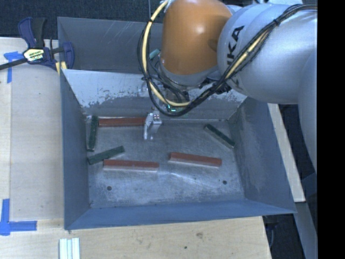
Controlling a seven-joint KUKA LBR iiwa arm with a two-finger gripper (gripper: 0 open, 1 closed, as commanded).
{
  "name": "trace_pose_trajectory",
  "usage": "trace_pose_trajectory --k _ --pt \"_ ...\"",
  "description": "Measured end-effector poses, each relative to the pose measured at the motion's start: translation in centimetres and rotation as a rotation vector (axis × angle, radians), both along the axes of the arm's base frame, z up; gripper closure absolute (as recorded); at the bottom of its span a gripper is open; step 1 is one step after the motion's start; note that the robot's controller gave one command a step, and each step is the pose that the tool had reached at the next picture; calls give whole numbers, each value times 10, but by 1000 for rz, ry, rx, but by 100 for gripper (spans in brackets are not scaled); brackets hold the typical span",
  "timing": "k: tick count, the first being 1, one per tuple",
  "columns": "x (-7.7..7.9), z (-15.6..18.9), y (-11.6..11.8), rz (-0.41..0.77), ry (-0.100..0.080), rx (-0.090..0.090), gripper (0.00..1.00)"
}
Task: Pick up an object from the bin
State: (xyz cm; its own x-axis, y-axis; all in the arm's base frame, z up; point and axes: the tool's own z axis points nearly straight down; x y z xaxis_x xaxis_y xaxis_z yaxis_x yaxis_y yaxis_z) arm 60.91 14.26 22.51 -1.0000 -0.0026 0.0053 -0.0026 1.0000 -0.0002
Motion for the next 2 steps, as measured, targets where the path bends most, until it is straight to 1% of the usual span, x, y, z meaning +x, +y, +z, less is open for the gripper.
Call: trace_pose_trajectory --k 1,2 --pt "2 5 0 -2 -9 1 0" --pt "-16 -35 6 31 -16 2 0"
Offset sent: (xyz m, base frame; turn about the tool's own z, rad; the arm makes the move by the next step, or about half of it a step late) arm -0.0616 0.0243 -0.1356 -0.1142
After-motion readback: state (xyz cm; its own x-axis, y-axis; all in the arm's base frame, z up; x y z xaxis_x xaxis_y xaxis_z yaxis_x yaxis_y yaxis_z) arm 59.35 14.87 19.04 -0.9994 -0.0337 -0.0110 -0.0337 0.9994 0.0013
